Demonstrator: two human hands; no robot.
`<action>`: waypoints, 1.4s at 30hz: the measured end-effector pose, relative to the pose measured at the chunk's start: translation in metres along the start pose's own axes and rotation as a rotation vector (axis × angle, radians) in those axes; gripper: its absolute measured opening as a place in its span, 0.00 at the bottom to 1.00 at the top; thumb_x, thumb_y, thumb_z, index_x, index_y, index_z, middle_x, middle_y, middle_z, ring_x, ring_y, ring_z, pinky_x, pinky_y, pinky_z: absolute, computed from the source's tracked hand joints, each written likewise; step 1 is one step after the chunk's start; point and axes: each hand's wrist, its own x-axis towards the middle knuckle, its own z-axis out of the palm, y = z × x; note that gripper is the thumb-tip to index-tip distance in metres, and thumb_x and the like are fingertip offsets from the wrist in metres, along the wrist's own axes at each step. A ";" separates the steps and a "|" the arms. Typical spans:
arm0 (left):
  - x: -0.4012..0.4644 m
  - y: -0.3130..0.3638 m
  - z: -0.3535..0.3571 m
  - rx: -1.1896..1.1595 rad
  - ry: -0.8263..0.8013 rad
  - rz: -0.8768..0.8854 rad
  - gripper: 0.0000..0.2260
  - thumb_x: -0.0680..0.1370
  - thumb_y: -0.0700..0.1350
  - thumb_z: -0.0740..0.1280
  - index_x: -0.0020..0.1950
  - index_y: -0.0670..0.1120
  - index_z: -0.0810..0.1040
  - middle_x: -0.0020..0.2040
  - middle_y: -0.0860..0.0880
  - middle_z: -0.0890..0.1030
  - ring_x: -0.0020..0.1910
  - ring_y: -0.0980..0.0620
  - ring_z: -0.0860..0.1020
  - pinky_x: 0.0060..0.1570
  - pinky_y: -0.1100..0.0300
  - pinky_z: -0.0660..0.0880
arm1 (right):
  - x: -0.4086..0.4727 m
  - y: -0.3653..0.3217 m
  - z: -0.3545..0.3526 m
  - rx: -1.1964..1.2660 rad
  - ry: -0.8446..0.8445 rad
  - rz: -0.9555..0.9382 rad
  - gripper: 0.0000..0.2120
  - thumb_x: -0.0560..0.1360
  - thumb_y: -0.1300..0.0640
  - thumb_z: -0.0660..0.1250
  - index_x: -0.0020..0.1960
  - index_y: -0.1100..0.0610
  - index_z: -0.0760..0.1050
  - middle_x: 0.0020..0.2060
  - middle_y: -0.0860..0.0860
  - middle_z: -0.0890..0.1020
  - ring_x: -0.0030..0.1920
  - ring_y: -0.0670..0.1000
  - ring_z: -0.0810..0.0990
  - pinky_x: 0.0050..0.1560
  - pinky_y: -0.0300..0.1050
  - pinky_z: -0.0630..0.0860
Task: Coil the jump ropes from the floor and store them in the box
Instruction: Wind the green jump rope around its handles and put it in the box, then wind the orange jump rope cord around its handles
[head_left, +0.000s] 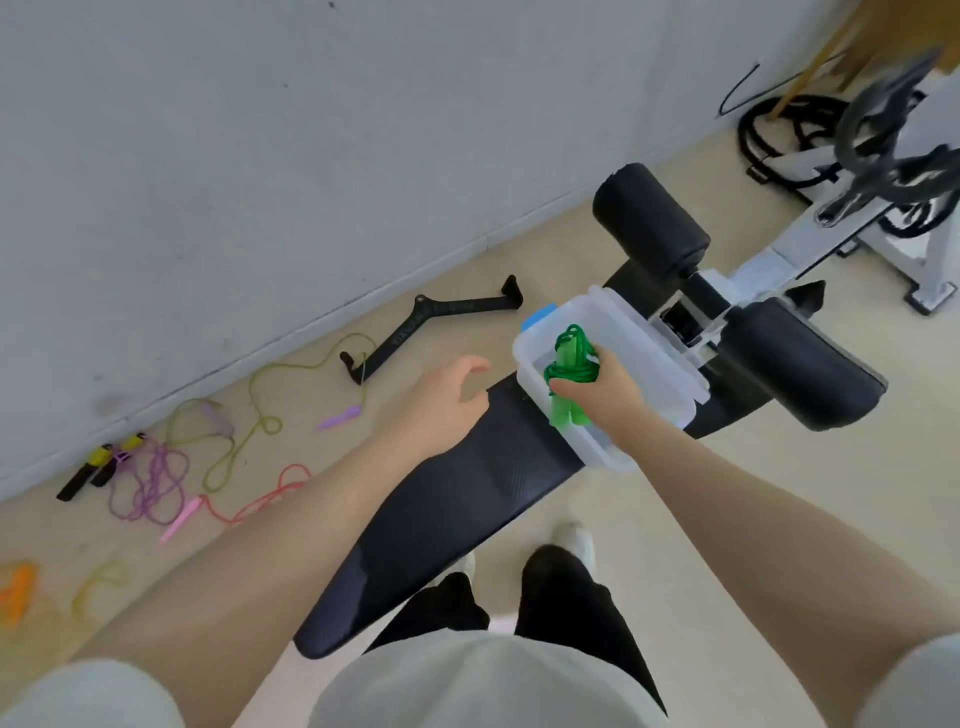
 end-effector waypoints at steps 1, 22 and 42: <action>0.011 0.001 0.003 0.005 -0.003 -0.021 0.18 0.80 0.43 0.60 0.70 0.49 0.68 0.66 0.51 0.71 0.63 0.53 0.71 0.57 0.65 0.64 | 0.016 0.008 -0.006 -0.048 0.004 0.035 0.33 0.70 0.53 0.72 0.71 0.54 0.61 0.57 0.51 0.75 0.53 0.52 0.75 0.49 0.46 0.73; 0.192 -0.044 0.149 -0.315 0.176 -0.620 0.12 0.79 0.41 0.60 0.61 0.49 0.76 0.55 0.56 0.77 0.53 0.54 0.77 0.55 0.62 0.70 | 0.284 0.152 0.004 -0.682 -0.466 0.004 0.27 0.71 0.55 0.70 0.67 0.59 0.65 0.61 0.58 0.74 0.61 0.59 0.73 0.53 0.45 0.69; -0.138 -0.115 0.021 -0.617 0.828 -0.788 0.08 0.79 0.37 0.60 0.52 0.46 0.76 0.46 0.50 0.80 0.41 0.50 0.78 0.42 0.67 0.69 | 0.002 -0.073 0.179 -0.818 -0.931 -0.688 0.12 0.79 0.58 0.55 0.59 0.57 0.72 0.46 0.50 0.75 0.47 0.50 0.73 0.55 0.46 0.73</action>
